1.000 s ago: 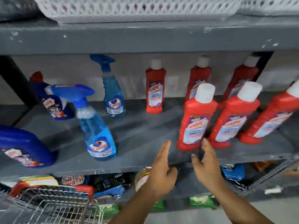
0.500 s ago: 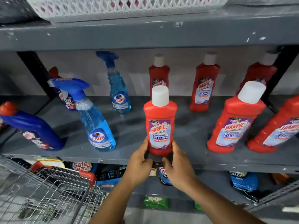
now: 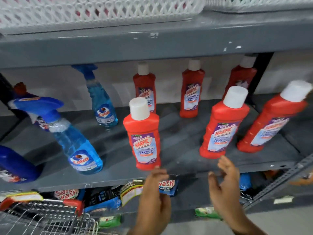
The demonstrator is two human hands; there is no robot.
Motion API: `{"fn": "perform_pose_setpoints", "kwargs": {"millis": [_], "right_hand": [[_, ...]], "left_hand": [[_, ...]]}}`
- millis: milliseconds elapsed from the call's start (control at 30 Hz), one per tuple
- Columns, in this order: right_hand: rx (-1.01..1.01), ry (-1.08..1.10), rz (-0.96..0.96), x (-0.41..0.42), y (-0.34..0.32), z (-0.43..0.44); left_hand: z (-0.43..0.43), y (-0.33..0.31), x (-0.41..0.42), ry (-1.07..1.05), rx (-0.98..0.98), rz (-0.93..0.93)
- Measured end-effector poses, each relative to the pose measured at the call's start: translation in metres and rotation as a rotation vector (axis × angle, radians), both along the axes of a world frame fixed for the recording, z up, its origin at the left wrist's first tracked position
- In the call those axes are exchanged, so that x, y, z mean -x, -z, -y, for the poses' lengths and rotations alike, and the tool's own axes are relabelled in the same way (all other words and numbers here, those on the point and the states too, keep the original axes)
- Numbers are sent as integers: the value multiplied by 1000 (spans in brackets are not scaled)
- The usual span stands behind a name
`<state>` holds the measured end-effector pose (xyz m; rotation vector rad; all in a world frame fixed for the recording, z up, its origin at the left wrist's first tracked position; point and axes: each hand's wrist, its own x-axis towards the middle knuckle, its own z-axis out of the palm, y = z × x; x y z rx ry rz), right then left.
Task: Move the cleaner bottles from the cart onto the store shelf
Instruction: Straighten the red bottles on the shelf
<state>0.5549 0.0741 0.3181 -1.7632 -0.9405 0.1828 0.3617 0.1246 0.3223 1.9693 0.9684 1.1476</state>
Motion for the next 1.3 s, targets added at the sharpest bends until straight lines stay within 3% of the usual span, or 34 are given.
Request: {"fn": "perform_pose_setpoints", "kwargs": {"millis": [100, 233, 467, 700, 800, 833, 933, 1000, 1100, 1167, 1300], "right_hand": [[162, -55, -69, -53, -13, -5], [264, -252, -18, -77, -29, -23], [239, -344, -5, -63, -20, -19], [246, -383, -33, -61, -17, -15], [132, -231, -132, -83, -9, 11], [79, -133, -144, -100, -7, 21], [102, 88, -183, -166, -11, 34], [214, 40, -193, -201, -21, 30], [278, -218, -180, -214, -32, 22], [299, -308, -187, -213, -27, 22], [290, -260, -169, -220, -19, 29]], "left_hand": [[4, -7, -60, 265, 212, -98], [-20, -23, -135, 282, 521, -98], [-31, -4, -124, 258, 449, -36], [-18, -9, -128, 141, 516, 59], [3, -9, -120, -172, 260, 35], [14, -12, -120, -183, 152, 40], [39, -14, -151, 139, 2, -75], [39, -21, -195, 349, 117, -171], [29, -37, -260, 351, 448, -123], [22, -38, -279, 315, 493, -98], [20, -22, -281, 325, 452, -114]]}}
